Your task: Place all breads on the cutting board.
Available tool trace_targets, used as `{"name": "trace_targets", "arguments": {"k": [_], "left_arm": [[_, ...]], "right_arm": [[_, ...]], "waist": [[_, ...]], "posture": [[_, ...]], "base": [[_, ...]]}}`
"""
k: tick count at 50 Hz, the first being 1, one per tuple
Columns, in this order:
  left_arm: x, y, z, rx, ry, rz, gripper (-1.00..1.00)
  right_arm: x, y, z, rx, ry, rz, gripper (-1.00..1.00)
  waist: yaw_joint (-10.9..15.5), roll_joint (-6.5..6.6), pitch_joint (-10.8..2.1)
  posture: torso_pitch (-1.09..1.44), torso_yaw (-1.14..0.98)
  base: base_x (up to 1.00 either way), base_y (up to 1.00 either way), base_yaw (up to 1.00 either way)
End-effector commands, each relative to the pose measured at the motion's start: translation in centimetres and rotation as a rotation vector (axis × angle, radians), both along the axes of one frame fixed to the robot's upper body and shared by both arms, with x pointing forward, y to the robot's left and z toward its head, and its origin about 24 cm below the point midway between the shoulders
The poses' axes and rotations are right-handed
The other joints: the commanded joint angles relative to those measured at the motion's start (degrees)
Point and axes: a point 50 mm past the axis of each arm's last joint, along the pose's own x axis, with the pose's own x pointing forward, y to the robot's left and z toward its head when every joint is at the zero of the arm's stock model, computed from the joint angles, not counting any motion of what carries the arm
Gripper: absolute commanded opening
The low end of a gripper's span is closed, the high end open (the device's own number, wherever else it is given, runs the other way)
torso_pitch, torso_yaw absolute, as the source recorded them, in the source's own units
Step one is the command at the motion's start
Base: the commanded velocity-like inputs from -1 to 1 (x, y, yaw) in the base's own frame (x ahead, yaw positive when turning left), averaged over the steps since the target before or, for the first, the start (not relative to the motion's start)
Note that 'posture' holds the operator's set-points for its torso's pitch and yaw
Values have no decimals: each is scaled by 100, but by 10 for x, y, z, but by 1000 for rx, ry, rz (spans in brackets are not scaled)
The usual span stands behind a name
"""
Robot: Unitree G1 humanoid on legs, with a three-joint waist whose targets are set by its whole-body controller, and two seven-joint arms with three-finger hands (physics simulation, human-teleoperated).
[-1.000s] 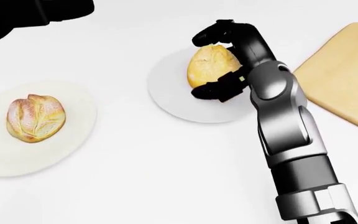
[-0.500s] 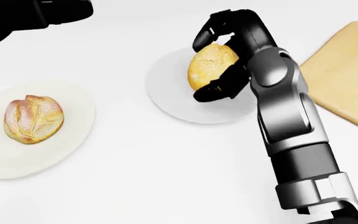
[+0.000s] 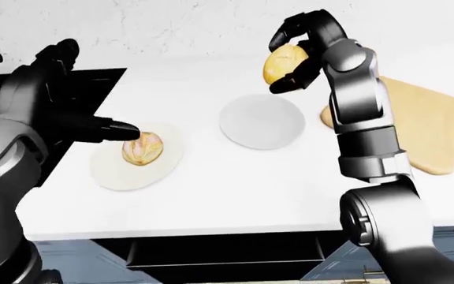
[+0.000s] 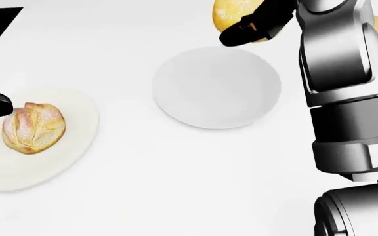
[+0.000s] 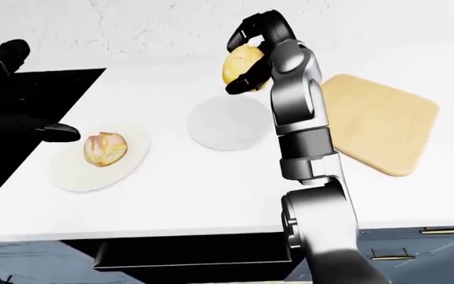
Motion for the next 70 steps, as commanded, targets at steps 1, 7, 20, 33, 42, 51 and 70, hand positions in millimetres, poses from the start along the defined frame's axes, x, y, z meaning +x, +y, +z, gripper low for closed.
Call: {"name": "trace_targets", "arguments": {"k": [1, 7, 20, 33, 42, 51, 70], "left_arm": [[-11, -1, 14, 31, -79, -31, 100], [-24, 0, 15, 26, -59, -70, 100], [-20, -7, 7, 77, -40, -110, 100], [-5, -18, -7, 114, -20, -146, 100], [6, -23, -19, 158, 5, -169, 100], [12, -18, -29, 241, 25, -170, 100], [23, -19, -35, 275, 58, -173, 36]], "right_arm": [[-7, 5, 28, -8, -110, 21, -100], [-7, 5, 26, -9, -107, 21, -100], [-7, 7, 21, -7, -102, 23, -100], [-9, 6, 18, -5, -99, 22, -100], [-10, 6, 19, -5, -100, 23, -100], [-11, 7, 16, -1, -96, 23, -100], [-12, 6, 12, 7, -93, 20, -100]], "waist": [[-12, 30, -177], [-6, 38, -162], [7, 50, -179], [18, 0, -212], [28, -51, -232], [47, -87, -242], [76, -133, -259]], "posture": [[0, 0], [0, 0], [0, 0], [0, 0], [0, 0], [0, 0], [0, 0]], "base": [[0, 0, 0], [0, 0, 0], [0, 0, 0], [0, 0, 0], [0, 0, 0], [0, 0, 0], [0, 0, 0]]}}
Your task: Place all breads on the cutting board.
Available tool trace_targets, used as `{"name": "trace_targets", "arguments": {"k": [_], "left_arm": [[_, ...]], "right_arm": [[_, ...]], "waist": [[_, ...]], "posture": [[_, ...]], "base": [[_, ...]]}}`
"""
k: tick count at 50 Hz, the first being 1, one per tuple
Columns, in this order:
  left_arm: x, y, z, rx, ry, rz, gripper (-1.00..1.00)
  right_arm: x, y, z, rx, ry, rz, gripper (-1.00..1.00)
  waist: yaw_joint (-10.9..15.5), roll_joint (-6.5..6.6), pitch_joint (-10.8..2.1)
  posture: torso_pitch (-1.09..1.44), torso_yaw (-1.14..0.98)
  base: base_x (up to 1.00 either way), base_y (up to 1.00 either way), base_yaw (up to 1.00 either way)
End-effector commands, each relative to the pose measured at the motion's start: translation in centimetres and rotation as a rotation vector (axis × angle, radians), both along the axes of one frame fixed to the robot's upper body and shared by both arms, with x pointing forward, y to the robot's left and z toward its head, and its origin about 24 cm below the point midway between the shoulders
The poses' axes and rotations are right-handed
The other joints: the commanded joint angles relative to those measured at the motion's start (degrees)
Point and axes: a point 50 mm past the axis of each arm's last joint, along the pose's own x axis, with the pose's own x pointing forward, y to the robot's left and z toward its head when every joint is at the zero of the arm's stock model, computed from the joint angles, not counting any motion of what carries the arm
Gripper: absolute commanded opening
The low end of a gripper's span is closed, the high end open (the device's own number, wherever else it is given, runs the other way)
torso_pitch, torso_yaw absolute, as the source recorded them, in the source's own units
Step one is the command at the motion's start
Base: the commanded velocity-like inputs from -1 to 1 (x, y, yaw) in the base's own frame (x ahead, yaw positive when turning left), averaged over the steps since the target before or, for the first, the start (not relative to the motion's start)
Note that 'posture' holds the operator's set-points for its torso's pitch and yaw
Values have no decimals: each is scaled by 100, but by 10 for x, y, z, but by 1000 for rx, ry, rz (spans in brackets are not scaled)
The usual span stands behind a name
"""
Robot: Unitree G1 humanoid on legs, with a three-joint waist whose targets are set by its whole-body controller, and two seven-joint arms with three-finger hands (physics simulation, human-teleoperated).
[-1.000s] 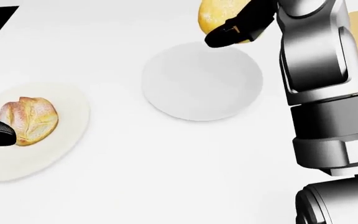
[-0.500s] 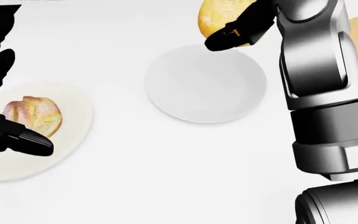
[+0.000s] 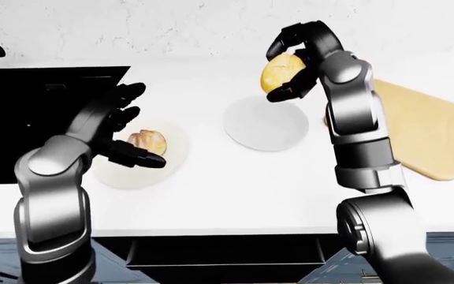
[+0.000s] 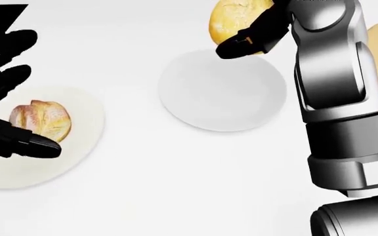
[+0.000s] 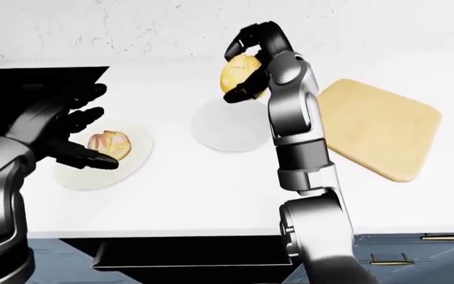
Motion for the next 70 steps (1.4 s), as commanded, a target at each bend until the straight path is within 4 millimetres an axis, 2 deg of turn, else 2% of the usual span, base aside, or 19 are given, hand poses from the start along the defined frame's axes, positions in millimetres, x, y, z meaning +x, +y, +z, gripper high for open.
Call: {"name": "trace_targets", "arguments": {"k": [1, 4, 6, 7, 8, 9, 10, 11, 14, 17, 20, 33, 44, 45, 48, 70], "left_arm": [[-3, -1, 18, 30, -88, -1, 36], [-2, -2, 16, 32, -84, -1, 44], [-1, -2, 15, 37, -80, -2, 29], [-1, -3, 15, 37, -80, -4, 30], [0, -3, 16, 39, -83, -7, 12], [0, -3, 16, 39, -83, -6, 18], [1, -2, 15, 40, -82, -4, 33], [0, -2, 13, 42, -79, -7, 26], [0, -2, 13, 44, -79, -8, 31], [0, -2, 12, 54, -77, -13, 23], [1, -1, 12, 62, -79, -11, 30], [4, 2, 16, 63, -97, 2, 37], [-1, 9, 18, 78, -97, 9, 32], [-2, 11, 13, 82, -93, 9, 25], [-5, 11, 14, 82, -91, 8, 38], [-1, 13, 10, 105, -94, 17, 44]], "right_arm": [[-6, 2, 24, -5, -102, 9, -100], [-6, 2, 25, -4, -103, 8, -100], [-7, 2, 23, -2, -102, 8, -100], [-7, 2, 23, -3, -101, 8, -100], [-8, 1, 24, -1, -102, 7, -100], [-8, 1, 24, 0, -102, 7, -100], [-8, 1, 23, 0, -102, 6, -100], [-8, 1, 23, 0, -101, 6, -100], [-8, 1, 20, 2, -99, 6, -100], [-8, 1, 20, 4, -99, 6, -100], [-9, 1, 19, 5, -97, 5, -100], [-8, 2, 17, 4, -93, 7, -100], [-9, 2, 16, 5, -94, 6, -100], [-9, 3, 14, 6, -92, 7, -100], [-9, 3, 14, 6, -91, 7, -100], [-11, 3, 8, 10, -86, 5, -100]], "waist": [[-3, 25, -176], [1, 16, -173], [2, 16, -174], [3, 17, -175], [4, 17, -176], [5, 16, -177], [6, 14, -178], [7, 13, -179], [3, 12, -177], [6, 11, -182], [6, 13, -187], [2, 18, -191], [-6, 32, -194], [-7, 32, -192], [-6, 38, -192], [0, 37, -196]], "posture": [[0, 0], [0, 0], [0, 0], [0, 0], [0, 0], [0, 0], [0, 0], [0, 0], [0, 0], [0, 0], [0, 0], [0, 0], [0, 0], [0, 0], [0, 0], [0, 0]], "base": [[0, 0, 0], [0, 0, 0], [0, 0, 0], [0, 0, 0], [0, 0, 0], [0, 0, 0], [0, 0, 0], [0, 0, 0], [0, 0, 0], [0, 0, 0], [0, 0, 0], [0, 0, 0], [0, 0, 0], [0, 0, 0], [0, 0, 0], [0, 0, 0]]}}
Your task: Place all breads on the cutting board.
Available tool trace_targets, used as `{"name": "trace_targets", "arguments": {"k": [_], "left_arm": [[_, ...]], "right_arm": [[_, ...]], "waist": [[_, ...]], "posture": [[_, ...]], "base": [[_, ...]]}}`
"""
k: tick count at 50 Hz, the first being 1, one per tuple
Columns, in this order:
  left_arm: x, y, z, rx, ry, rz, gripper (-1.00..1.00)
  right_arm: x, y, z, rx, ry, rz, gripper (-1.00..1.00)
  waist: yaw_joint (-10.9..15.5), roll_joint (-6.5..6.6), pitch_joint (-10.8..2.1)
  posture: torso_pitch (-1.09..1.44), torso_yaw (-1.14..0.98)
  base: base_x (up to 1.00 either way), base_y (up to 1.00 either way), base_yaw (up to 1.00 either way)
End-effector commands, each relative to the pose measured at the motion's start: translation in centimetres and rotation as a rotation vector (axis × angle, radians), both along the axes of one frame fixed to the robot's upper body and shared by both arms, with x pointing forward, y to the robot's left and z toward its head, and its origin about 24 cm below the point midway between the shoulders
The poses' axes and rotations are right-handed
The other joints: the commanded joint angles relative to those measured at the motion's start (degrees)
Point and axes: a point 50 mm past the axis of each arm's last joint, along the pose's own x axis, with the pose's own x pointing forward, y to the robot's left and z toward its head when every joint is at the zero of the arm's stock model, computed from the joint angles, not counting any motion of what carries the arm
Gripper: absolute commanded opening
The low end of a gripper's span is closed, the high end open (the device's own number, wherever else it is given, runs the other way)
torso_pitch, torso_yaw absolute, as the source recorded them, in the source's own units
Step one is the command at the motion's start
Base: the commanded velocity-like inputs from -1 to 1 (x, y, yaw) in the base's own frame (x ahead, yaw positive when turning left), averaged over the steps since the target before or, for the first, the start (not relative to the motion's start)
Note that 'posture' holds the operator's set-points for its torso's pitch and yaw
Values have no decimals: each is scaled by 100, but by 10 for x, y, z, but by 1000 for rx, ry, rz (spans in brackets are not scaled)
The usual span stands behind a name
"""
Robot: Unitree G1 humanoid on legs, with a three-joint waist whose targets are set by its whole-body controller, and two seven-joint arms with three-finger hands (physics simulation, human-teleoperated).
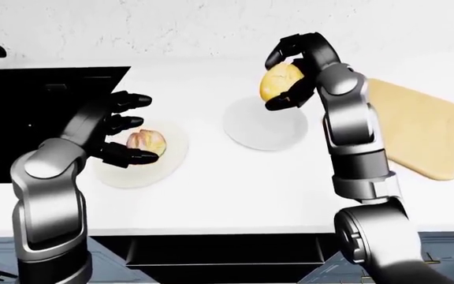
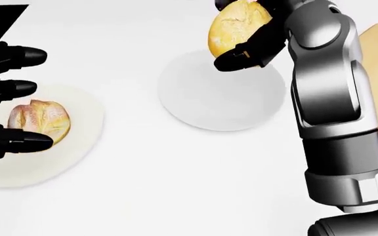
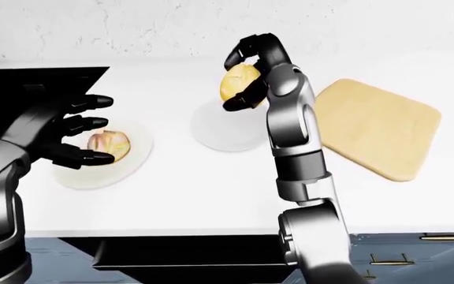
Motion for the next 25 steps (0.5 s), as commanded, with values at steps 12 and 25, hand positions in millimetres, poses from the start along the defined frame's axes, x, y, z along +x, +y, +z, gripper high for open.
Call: {"name": "trace_targets", "arguments": {"k": [12, 25], "left_arm": [[4, 1, 3, 55, -61, 2, 44], [6, 3, -3, 58, -45, 13, 39]], "right_arm": [[-6, 1, 25, -4, -100, 5, -100], [-7, 0, 25, 0, -102, 3, -100]], "waist": [[2, 20, -171], [2, 16, -175]], "posture": [[0, 0], [0, 0]], "base": [[0, 0, 0], [0, 0, 0]]}}
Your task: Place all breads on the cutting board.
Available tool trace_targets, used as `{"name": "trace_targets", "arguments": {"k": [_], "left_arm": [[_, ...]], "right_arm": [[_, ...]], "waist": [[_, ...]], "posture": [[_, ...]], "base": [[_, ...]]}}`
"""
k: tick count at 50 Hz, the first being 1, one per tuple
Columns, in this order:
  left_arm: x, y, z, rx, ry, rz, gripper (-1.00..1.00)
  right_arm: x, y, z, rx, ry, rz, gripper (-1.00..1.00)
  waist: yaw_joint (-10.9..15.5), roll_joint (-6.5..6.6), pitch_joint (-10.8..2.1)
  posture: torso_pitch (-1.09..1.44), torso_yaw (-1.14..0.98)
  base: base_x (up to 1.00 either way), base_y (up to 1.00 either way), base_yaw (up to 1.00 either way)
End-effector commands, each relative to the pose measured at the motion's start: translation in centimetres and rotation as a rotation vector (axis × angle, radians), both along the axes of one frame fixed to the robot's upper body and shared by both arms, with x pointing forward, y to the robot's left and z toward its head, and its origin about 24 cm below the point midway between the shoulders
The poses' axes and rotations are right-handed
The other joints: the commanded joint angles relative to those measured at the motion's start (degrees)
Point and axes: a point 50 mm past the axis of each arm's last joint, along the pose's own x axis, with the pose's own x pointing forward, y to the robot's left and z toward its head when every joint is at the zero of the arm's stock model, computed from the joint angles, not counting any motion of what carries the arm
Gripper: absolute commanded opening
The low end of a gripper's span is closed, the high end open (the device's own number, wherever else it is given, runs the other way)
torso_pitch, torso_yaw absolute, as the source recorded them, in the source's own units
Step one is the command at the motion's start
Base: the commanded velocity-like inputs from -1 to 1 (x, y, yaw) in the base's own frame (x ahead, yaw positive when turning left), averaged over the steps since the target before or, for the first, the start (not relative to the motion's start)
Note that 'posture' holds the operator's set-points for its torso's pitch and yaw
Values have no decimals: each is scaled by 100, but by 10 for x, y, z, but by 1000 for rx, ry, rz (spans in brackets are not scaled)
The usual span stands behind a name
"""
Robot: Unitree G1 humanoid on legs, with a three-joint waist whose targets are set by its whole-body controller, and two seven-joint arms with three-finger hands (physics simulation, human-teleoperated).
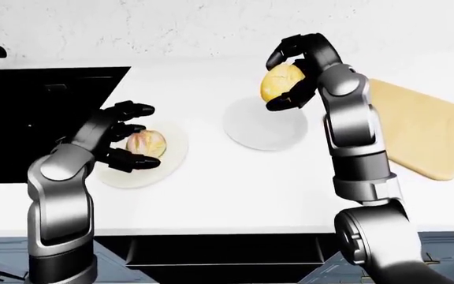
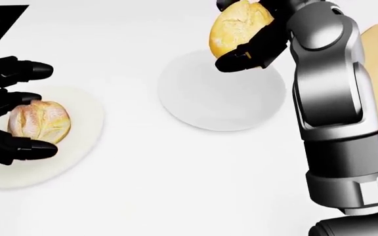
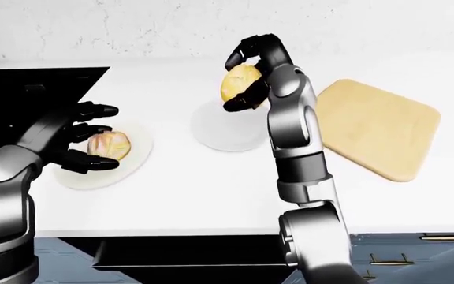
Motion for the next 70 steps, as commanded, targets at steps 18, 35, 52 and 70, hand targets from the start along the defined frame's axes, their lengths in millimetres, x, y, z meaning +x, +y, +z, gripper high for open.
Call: {"name": "trace_targets", "arguments": {"k": [18, 35, 52, 70], "left_arm": [[-3, 2, 13, 30, -81, 8, -19], [1, 5, 17, 14, -102, 36, -61], [11, 0, 73, -211, -223, 112, -100], [30, -27, 129, -416, -355, 178, -100]], "right_arm": [[-6, 4, 26, -4, -107, 10, -100], [-4, 4, 23, 0, -107, 10, -100], [-11, 3, 23, 116, -88, 27, -100], [-62, -8, 58, 402, -8, -9, -100]], "waist": [[-5, 31, -173], [-9, 39, -173], [-6, 14, -155], [8, -25, -84]], "posture": [[0, 0], [0, 0], [0, 0], [0, 0]], "base": [[0, 0, 0], [0, 0, 0], [0, 0, 0], [0, 0, 0]]}}
